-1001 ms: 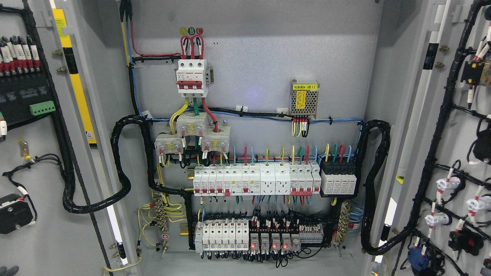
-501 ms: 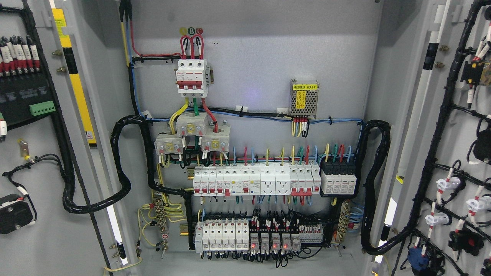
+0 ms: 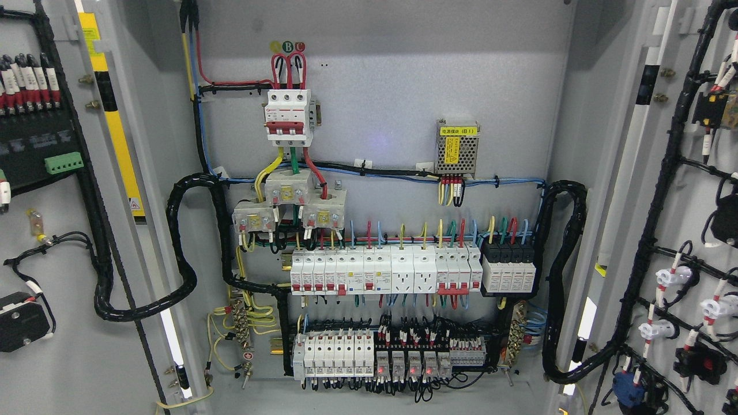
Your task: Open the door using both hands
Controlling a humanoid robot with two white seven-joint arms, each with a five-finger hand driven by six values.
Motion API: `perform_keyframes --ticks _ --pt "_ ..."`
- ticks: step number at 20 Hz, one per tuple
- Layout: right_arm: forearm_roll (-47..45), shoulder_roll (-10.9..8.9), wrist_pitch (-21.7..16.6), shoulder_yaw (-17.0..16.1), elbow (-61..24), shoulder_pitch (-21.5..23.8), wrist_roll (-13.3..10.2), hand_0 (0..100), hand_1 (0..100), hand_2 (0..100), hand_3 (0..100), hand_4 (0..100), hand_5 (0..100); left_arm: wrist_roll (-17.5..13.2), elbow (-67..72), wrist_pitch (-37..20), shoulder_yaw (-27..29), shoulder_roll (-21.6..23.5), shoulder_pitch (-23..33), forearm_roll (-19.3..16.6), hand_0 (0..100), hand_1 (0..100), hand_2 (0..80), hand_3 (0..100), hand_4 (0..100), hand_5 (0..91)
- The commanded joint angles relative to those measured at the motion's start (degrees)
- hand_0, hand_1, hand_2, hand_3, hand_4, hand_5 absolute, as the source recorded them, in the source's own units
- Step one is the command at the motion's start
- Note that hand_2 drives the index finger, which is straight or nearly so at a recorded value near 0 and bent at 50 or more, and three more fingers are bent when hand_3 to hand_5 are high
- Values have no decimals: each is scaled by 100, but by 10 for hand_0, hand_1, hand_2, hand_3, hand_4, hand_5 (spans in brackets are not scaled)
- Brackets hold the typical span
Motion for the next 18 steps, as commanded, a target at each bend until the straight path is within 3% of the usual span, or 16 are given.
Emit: perform_keyframes --ticks 1,5,7,10,11,13,14,18 --pt "525 779 17 532 3946 -537 -39 0 500 40 0 0 0 128 3334 45 -1074 -714 -234 -235 120 556 0 0 0 0" --pt "525 1254 43 497 5828 -933 -47 0 500 40 0 0 0 -91 5339 63 -1118 -767 -831 -270 120 556 0 0 0 0" --pt "525 1299 156 470 6602 -1135 -56 0 500 40 0 0 0 -354 6157 63 -1091 -951 -1104 -270 120 556 0 0 0 0" --pt "525 1351 980 400 7237 -1312 -117 0 500 40 0 0 0 -1092 7108 54 -1100 -1075 -1184 -270 120 556 0 0 0 0" --pt "525 1351 1305 269 7421 -1356 -240 0 500 40 0 0 0 -1163 7345 63 -1100 -1119 -1184 -270 120 556 0 0 0 0" --pt "525 1360 1755 -38 7913 -1557 -364 0 500 40 0 0 0 -1016 7733 72 -1109 -1198 -1210 -279 120 556 0 0 0 0" --pt "533 1360 1861 -31 8107 -1636 -399 0 500 40 0 0 0 -832 7821 81 -1109 -1242 -1228 -279 120 556 0 0 0 0" --pt "542 1430 2310 -66 8644 -2014 -899 0 500 40 0 0 0 423 7849 90 -1100 -1277 -1228 -279 120 556 0 0 0 0"
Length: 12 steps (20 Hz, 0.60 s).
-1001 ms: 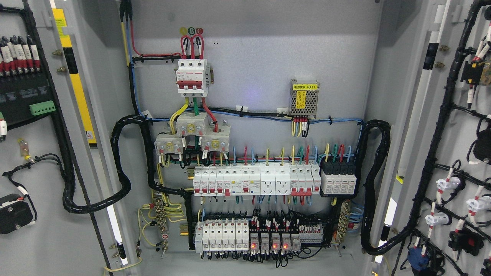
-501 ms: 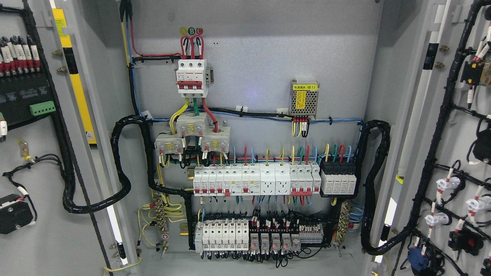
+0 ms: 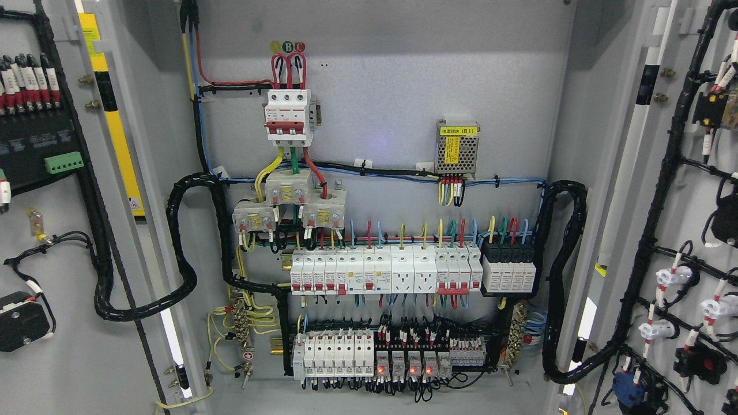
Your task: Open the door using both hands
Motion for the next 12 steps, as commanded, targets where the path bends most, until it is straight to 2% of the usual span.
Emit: perform_keyframes --ticks 1,4,7,10,12 --pt "29 385 361 -207 2721 -539 -459 0 500 40 0 0 0 836 2254 18 -216 -386 -108 -13 120 556 0 0 0 0" --pt "29 446 790 -225 2695 -592 -855 0 500 40 0 0 0 943 2254 254 -243 -386 -108 -57 120 556 0 0 0 0" --pt "29 648 1581 -233 2739 -619 -909 0 500 40 0 0 0 978 2254 369 -348 -395 -108 -583 120 556 0 0 0 0" --pt "38 763 1671 -216 2730 -619 -1031 0 500 40 0 0 0 1197 2254 369 -348 -386 -125 -664 120 556 0 0 0 0" --pt "38 772 1697 -207 2730 -619 -1408 0 500 40 0 0 0 1399 2254 369 -348 -386 -143 -672 120 556 0 0 0 0"
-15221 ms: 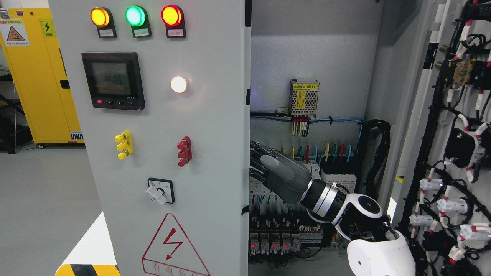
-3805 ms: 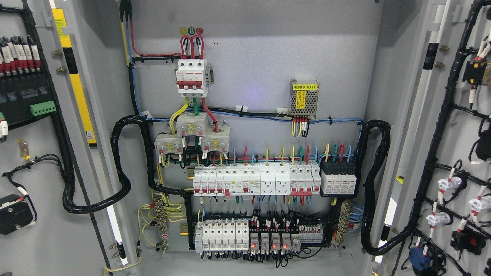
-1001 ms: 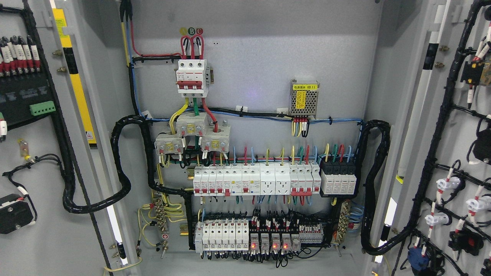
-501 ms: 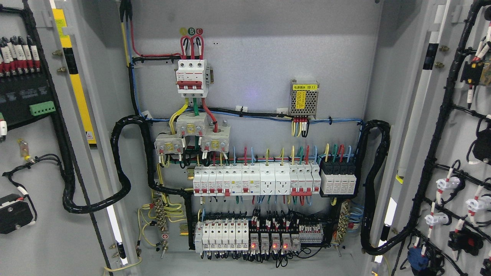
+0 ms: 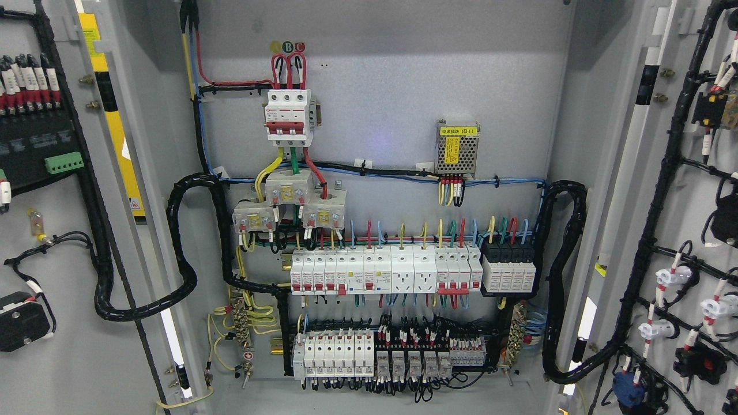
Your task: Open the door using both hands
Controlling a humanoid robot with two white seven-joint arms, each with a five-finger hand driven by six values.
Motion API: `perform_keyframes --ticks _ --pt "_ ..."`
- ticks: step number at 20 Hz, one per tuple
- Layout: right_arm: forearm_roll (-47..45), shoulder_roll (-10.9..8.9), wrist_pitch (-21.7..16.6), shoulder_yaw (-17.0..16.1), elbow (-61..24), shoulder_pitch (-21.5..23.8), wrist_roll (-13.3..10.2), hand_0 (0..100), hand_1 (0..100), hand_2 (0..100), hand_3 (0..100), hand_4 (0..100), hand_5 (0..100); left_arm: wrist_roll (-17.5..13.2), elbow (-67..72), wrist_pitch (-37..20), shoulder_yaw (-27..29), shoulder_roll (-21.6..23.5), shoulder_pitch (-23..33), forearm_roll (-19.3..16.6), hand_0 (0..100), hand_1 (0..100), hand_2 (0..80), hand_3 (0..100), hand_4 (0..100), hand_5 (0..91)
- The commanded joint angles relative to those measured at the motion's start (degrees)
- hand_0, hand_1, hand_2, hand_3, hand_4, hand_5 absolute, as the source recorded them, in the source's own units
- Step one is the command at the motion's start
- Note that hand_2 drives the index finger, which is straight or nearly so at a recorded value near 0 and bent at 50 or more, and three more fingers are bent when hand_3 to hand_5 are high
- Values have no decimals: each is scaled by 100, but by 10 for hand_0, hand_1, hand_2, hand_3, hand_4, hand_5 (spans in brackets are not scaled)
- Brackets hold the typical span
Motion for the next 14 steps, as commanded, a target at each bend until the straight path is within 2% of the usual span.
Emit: perform_keyframes --ticks 1,7,14 --pt "8 402 124 -55 930 -80 -430 0 500 40 0 0 0 238 753 17 -140 -128 -33 -210 120 556 0 0 0 0" --pt "605 393 89 -55 877 -80 -414 0 500 40 0 0 0 238 762 26 -140 -111 -86 -218 120 556 0 0 0 0" --pt "711 384 80 7 886 -80 -405 0 500 40 0 0 0 238 762 44 -140 -102 -121 -227 120 556 0 0 0 0"
